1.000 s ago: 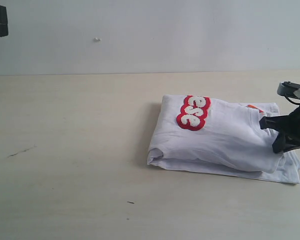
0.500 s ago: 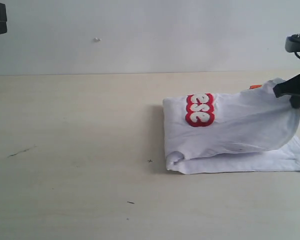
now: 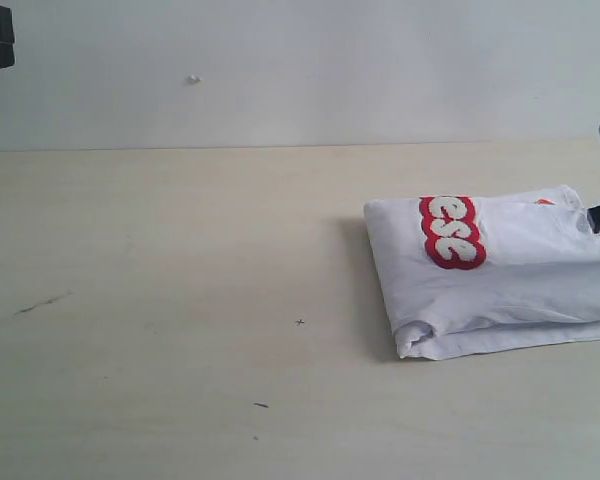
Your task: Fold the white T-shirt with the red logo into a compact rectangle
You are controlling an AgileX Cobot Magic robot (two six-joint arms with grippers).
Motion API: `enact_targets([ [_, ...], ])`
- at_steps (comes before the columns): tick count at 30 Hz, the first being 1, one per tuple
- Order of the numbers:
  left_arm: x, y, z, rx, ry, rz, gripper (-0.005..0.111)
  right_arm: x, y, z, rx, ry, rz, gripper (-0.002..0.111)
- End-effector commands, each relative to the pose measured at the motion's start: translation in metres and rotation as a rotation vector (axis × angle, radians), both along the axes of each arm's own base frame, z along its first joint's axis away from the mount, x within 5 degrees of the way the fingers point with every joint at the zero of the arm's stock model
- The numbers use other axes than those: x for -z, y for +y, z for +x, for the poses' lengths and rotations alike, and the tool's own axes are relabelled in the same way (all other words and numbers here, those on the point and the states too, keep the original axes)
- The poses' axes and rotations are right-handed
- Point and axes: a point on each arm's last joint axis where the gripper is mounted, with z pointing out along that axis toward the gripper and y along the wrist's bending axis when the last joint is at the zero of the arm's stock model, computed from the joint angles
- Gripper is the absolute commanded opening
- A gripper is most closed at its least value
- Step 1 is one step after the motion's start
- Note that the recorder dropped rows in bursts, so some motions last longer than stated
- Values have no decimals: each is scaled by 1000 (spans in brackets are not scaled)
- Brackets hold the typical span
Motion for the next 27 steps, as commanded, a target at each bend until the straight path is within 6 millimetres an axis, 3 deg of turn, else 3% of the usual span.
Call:
enact_targets([
  [1, -1, 1, -1, -3, -8, 4, 0, -12, -8, 8, 106, -16, -32, 36],
  [6, -1, 1, -1, -4, -10, 4, 0, -18, 7, 16, 31, -60, 138, 33],
  [12, 0, 1, -1, -1, -4, 5, 0, -3, 39, 20, -170, -48, 448, 0],
  [18, 0, 1, -2, 3, 2, 5, 0, 33, 53, 18, -168, 13, 497, 0],
  [27, -1, 1, -1, -4, -8, -2, 0, 76, 117, 23, -270, 159, 529, 0],
])
